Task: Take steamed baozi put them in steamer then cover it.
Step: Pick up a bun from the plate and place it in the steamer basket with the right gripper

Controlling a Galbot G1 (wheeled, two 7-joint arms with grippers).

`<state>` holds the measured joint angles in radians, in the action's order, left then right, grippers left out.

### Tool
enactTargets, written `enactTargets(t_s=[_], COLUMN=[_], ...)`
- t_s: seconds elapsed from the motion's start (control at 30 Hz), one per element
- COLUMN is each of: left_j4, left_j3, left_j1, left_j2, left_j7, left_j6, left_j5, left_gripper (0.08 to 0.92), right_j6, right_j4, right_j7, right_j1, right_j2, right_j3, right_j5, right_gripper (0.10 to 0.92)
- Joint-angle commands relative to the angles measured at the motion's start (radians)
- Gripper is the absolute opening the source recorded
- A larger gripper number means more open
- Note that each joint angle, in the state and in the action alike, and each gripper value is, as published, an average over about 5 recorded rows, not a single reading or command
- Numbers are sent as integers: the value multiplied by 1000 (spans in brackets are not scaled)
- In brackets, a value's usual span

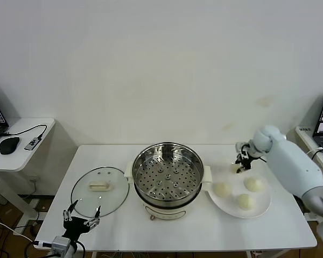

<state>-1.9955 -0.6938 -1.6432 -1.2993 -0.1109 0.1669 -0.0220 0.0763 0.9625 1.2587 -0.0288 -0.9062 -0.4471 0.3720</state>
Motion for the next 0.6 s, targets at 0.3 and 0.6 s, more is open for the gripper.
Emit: enactTargets(t_s=[0.3, 0.6], left_j4=[-33, -47], left_j3=[-10, -24], left_j1=[-6, -22], left_j2=[6, -4], left_j7=[9, 21], left_j6=[21, 21], left_j5=[-9, -7], left_gripper=[823, 823], right_j6=[-29, -710], right_j4=[52, -228], right_j7=[121, 228], right_j1=[-397, -419], right_j2=[-124, -395], right_j3=[-302, -276], right_j5=[-325, -395], right_gripper=[374, 379])
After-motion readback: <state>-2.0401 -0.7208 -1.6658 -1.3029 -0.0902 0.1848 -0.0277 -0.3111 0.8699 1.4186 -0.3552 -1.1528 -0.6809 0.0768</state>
